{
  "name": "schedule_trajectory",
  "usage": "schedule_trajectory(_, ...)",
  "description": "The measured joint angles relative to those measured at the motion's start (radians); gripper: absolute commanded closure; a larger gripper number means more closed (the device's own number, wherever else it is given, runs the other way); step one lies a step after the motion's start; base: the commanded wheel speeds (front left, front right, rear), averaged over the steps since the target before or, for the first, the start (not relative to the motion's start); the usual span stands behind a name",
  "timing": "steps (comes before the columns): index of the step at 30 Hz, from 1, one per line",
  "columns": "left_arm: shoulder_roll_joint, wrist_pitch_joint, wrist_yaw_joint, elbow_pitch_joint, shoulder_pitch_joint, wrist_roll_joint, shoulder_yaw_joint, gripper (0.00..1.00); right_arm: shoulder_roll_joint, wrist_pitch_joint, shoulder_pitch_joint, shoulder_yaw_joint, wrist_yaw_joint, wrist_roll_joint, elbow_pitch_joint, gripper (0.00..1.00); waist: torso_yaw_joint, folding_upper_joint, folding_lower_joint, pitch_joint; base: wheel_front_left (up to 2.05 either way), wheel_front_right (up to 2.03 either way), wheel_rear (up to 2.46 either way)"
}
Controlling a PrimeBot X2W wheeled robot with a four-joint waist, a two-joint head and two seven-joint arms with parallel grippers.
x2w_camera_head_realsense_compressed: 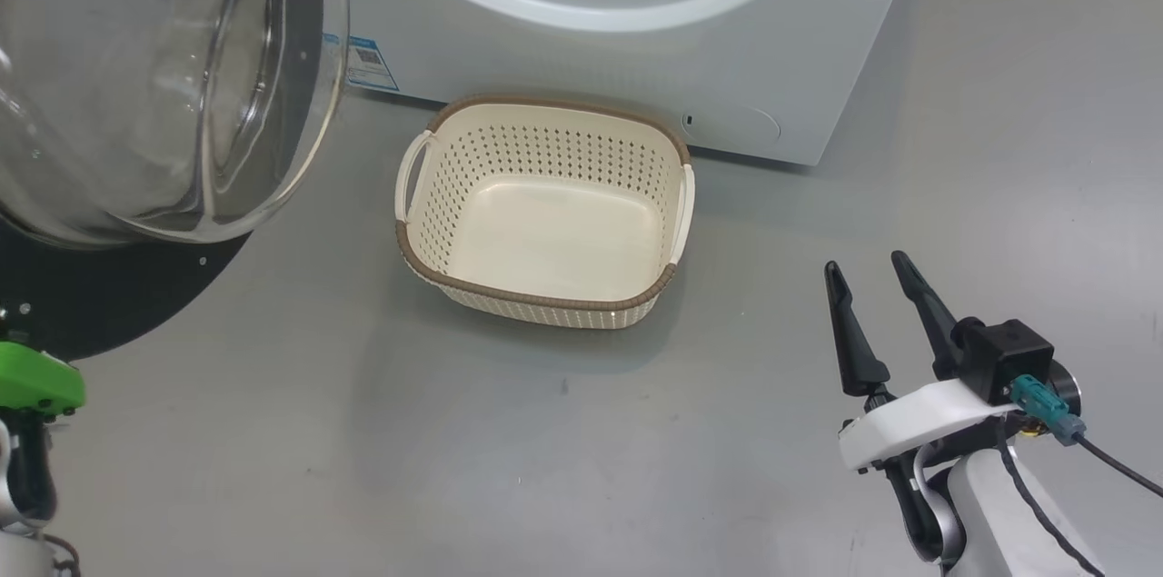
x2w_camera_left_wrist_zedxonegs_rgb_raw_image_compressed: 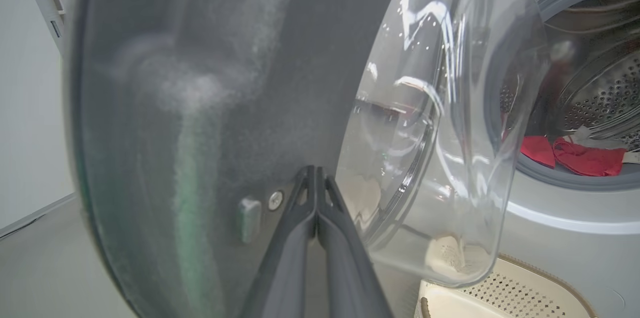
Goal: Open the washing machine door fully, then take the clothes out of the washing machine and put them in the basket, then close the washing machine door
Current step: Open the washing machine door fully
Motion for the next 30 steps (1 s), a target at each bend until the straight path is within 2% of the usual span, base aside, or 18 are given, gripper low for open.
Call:
schedule_trajectory(7,0.045,0.011,0.0,0.009,-0.038,-0.021,0.038,1.0,-0.041,0.008,-0.054,0.009,0.0,-0.017,-0.009,0.0,-0.012,0.0,0.0,0.069,0.0,0.0,0.0)
schedule_trajectory(18,0.088,0.014,0.002,0.052,-0.122,-0.077,0.115,1.0,-0.061,0.008,-0.084,0.004,0.0,-0.017,-0.01,0.0,-0.022,0.0,0.0,0.166,0.0,0.0,0.0)
schedule_trajectory(30,0.094,-0.017,-0.003,0.14,-0.16,-0.077,0.099,1.0,-0.065,0.008,-0.101,0.014,0.0,-0.014,0.024,0.0,-0.016,0.0,0.0,0.179,0.0,0.0,0.0)
